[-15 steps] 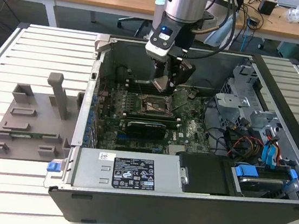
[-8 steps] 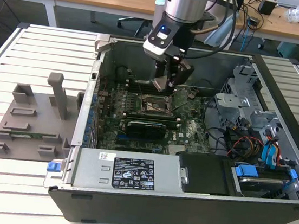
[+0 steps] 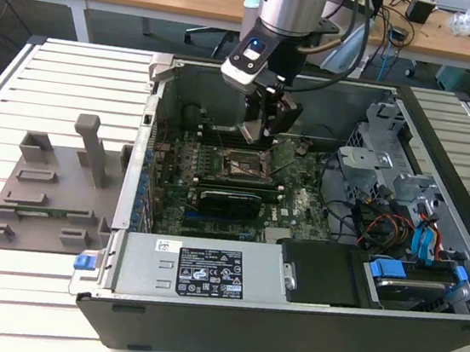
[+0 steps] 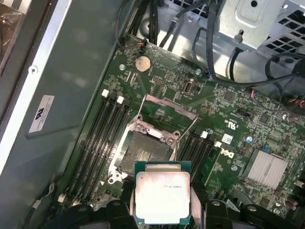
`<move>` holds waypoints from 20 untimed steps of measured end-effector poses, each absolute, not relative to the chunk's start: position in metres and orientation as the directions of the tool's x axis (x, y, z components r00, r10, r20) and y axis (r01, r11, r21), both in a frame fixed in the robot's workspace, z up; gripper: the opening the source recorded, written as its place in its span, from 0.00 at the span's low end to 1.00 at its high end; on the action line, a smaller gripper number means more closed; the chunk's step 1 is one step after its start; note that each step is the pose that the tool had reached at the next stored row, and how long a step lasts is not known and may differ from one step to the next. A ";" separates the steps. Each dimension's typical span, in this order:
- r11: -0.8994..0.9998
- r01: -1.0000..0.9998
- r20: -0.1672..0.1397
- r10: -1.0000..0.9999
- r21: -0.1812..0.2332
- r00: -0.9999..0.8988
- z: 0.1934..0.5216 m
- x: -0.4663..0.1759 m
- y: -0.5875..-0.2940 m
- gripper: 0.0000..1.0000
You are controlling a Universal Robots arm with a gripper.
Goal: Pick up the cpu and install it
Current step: 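Place the cpu into insertion slot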
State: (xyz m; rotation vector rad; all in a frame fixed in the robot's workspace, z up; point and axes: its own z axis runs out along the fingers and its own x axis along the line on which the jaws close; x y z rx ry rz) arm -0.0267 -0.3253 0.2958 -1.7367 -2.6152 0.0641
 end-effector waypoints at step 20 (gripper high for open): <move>0.209 0.977 -0.021 0.977 -0.035 -0.210 0.296 -0.027 -0.325 0.55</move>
